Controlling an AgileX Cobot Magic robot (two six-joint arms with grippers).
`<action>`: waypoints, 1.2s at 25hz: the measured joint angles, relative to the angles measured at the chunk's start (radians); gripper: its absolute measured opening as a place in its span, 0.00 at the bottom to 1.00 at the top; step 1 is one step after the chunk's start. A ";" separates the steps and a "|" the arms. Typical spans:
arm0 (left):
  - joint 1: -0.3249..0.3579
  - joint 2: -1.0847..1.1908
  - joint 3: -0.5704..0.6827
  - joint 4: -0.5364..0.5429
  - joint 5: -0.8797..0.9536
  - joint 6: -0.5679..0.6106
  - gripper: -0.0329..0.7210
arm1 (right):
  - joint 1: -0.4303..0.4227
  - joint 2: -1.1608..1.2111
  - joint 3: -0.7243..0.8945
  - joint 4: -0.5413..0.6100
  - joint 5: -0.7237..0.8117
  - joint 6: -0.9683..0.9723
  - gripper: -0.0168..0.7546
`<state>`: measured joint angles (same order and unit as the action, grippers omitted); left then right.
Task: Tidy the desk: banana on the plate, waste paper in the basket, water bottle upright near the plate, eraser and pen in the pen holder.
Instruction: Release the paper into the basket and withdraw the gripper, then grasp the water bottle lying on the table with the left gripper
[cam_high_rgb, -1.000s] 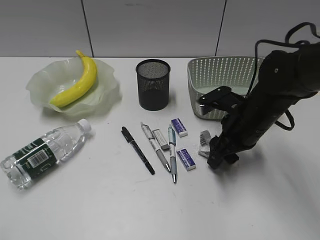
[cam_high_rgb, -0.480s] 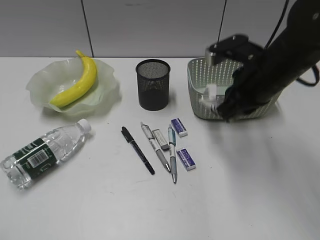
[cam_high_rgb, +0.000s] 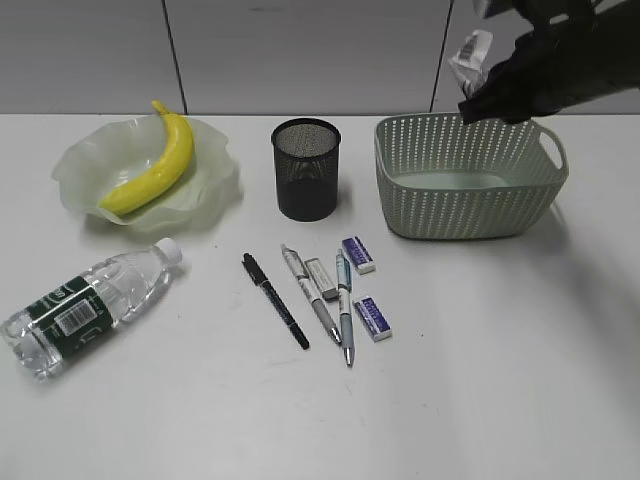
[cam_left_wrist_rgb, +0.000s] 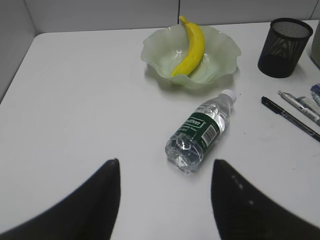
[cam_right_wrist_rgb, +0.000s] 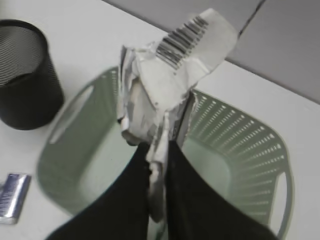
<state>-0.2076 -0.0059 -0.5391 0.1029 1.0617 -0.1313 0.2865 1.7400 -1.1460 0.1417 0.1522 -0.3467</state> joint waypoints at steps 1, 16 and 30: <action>0.000 0.000 0.000 0.000 0.000 0.000 0.62 | -0.009 0.034 -0.006 -0.001 -0.003 0.003 0.19; 0.000 0.000 0.000 -0.005 0.000 0.000 0.62 | -0.012 -0.123 -0.012 0.014 0.459 0.080 0.73; 0.000 0.000 0.000 -0.018 0.000 0.000 0.62 | -0.012 -0.910 0.357 -0.102 0.843 0.322 0.60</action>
<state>-0.2076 -0.0059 -0.5391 0.0848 1.0617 -0.1313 0.2746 0.8301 -0.7894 0.0399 0.9949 -0.0244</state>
